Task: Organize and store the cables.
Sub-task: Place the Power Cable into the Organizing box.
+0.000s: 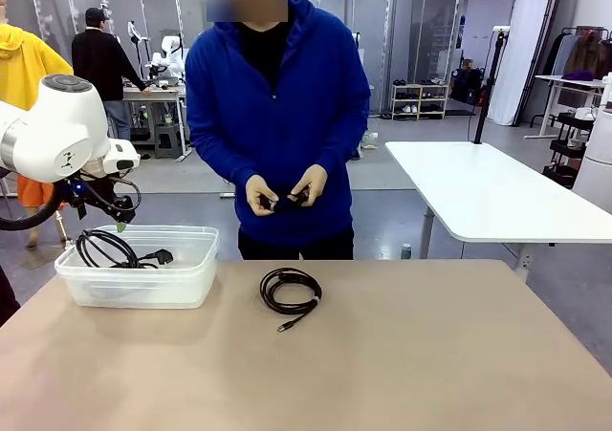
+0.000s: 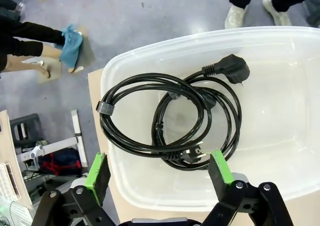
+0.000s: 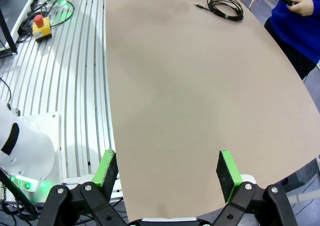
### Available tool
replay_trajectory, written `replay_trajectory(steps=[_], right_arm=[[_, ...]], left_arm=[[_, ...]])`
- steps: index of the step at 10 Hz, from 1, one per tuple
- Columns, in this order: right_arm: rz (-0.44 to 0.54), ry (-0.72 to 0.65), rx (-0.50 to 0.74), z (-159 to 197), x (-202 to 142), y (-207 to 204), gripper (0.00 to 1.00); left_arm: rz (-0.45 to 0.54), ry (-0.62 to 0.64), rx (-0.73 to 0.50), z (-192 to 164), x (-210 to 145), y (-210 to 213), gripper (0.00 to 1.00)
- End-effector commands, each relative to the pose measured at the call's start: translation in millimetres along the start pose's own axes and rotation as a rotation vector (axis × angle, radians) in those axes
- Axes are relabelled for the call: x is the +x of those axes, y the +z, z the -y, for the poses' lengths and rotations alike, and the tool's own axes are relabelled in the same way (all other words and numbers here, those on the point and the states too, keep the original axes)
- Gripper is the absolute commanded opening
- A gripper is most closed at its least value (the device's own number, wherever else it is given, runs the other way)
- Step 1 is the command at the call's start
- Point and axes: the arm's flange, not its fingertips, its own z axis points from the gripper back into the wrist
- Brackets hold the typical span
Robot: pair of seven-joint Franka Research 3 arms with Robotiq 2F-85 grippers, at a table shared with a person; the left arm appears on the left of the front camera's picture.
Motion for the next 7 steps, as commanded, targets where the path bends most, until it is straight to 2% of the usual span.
replay_trajectory(steps=[1,7], right_arm=[[0.002,-0.027,-0.012,-0.4,3.5,-2.3,1.0],[0.002,-0.027,-0.012,-0.4,3.5,-2.3,1.0]], left_arm=[[0.0,-0.003,0.01,-0.8,-0.1,-0.2,1.0],[0.0,-0.003,0.01,-0.8,-0.1,-0.2,1.0]])
